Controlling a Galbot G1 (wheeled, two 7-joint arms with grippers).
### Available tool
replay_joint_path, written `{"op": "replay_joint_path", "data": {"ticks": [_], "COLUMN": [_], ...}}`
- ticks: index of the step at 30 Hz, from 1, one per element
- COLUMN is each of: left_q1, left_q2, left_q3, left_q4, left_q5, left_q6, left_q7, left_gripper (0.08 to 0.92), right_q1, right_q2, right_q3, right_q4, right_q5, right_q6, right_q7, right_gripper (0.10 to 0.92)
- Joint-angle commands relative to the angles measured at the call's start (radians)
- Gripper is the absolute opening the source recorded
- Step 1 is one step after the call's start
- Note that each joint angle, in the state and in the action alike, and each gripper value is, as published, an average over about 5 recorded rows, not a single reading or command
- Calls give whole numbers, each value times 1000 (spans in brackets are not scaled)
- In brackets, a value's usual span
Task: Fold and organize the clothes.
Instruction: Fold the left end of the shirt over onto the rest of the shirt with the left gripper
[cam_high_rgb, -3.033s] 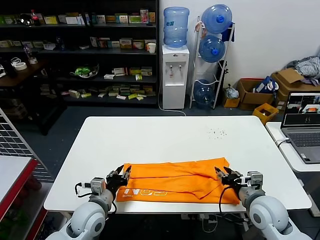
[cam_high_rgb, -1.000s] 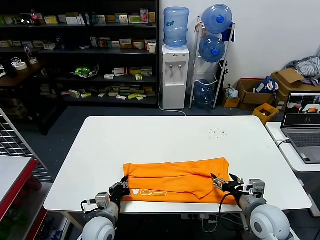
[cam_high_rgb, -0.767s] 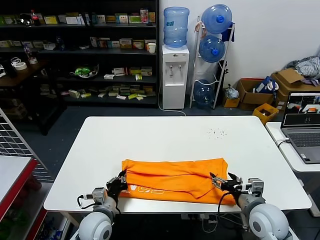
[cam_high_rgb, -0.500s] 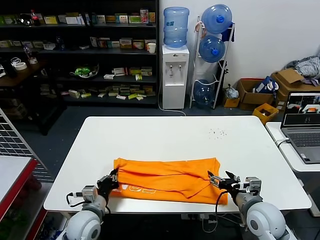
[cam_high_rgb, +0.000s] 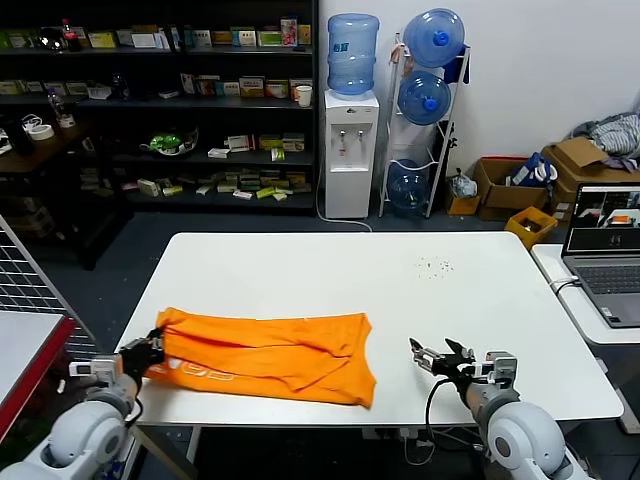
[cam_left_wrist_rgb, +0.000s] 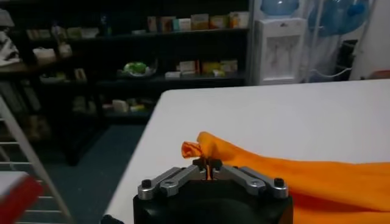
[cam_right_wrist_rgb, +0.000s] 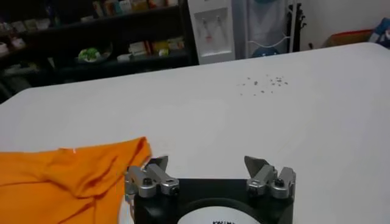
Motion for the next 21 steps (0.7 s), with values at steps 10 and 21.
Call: {"op": "replay_joint_path", "data": {"ticks": [10, 21], "left_q1": [-13, -290], "left_q2": [-93, -398], "left_q3": [107, 381], "left_q4": [-276, -242], "left_q5": [-178, -270], "left_q6": [107, 168], "left_q7": [-156, -341], "left_gripper": [108, 108], "right_q1": [-16, -61], "right_q2": [44, 86], "right_q3": [-3, 24], "right_q4": [3, 23], "right_q5": [-33, -55], "right_q6": [-1, -9], "right_q7": [5, 16], "right_gripper": [823, 823]}}
